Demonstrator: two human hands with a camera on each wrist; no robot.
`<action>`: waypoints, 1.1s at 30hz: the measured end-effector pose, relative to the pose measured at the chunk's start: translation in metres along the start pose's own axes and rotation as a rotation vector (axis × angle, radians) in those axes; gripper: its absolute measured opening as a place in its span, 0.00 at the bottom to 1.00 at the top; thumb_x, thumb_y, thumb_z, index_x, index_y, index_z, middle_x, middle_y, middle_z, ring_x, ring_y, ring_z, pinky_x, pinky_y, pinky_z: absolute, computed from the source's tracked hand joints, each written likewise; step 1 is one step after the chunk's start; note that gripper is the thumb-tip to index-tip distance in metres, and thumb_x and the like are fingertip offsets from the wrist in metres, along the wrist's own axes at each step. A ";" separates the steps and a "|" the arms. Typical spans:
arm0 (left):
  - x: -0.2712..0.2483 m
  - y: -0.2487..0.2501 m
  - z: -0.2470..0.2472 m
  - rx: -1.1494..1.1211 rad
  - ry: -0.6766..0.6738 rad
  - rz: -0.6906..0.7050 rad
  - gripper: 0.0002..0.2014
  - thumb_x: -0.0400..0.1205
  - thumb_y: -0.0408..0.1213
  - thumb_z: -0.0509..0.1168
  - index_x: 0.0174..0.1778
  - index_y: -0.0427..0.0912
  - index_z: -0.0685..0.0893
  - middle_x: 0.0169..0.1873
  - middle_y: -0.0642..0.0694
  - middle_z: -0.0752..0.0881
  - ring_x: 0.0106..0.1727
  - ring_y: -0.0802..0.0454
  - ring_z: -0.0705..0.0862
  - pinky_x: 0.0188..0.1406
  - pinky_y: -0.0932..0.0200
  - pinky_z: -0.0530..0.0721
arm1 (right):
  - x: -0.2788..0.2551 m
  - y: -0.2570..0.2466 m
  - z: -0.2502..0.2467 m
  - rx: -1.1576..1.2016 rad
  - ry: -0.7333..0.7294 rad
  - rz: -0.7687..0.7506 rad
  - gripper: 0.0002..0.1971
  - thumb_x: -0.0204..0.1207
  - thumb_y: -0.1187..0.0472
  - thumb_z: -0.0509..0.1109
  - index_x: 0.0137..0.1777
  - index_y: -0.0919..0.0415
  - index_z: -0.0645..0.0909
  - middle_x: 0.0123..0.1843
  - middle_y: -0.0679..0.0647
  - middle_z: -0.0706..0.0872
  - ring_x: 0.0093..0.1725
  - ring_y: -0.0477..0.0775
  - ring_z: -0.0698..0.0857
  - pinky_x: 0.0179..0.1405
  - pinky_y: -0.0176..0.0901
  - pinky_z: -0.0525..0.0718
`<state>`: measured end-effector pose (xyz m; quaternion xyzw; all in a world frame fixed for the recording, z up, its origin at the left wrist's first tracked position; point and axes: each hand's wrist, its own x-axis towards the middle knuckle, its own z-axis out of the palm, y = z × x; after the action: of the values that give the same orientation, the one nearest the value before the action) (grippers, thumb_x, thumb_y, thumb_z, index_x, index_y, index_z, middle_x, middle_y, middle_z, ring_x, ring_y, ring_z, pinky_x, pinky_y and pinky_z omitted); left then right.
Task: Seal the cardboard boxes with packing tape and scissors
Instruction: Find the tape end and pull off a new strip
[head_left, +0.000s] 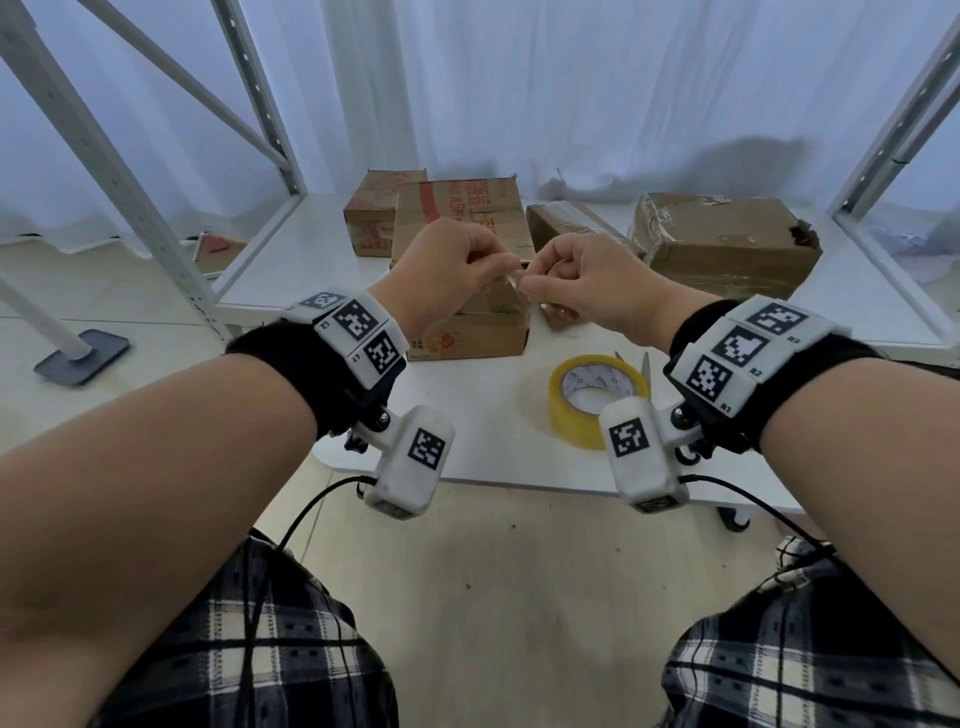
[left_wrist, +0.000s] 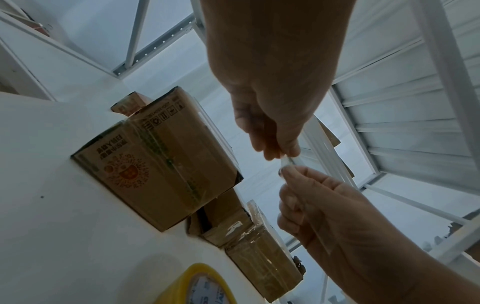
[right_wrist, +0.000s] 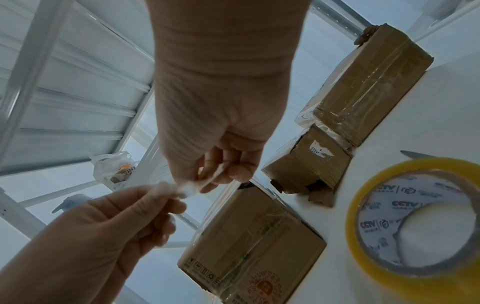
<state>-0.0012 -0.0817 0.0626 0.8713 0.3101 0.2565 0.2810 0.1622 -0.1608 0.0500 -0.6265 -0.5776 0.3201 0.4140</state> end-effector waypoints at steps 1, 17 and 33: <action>0.000 0.000 0.000 -0.006 0.002 0.006 0.07 0.82 0.40 0.68 0.45 0.41 0.89 0.35 0.46 0.87 0.36 0.53 0.83 0.48 0.53 0.85 | 0.000 -0.001 0.000 0.008 0.014 0.000 0.09 0.78 0.59 0.73 0.48 0.65 0.80 0.23 0.48 0.79 0.24 0.49 0.75 0.26 0.39 0.75; 0.002 -0.005 -0.002 0.394 -0.008 0.226 0.10 0.85 0.40 0.64 0.49 0.38 0.87 0.41 0.52 0.79 0.42 0.55 0.76 0.44 0.62 0.71 | 0.005 0.003 -0.001 0.020 -0.052 0.073 0.09 0.73 0.65 0.77 0.49 0.64 0.80 0.28 0.48 0.81 0.27 0.46 0.77 0.31 0.39 0.77; 0.005 -0.009 -0.003 0.056 0.028 -0.108 0.14 0.85 0.45 0.63 0.46 0.39 0.88 0.37 0.46 0.89 0.33 0.57 0.86 0.43 0.60 0.86 | 0.007 -0.004 0.007 -0.109 0.133 0.034 0.15 0.81 0.57 0.69 0.43 0.71 0.84 0.32 0.57 0.80 0.32 0.57 0.76 0.38 0.50 0.79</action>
<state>-0.0035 -0.0717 0.0608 0.8570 0.3679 0.2444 0.2654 0.1552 -0.1524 0.0508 -0.6776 -0.5548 0.2529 0.4112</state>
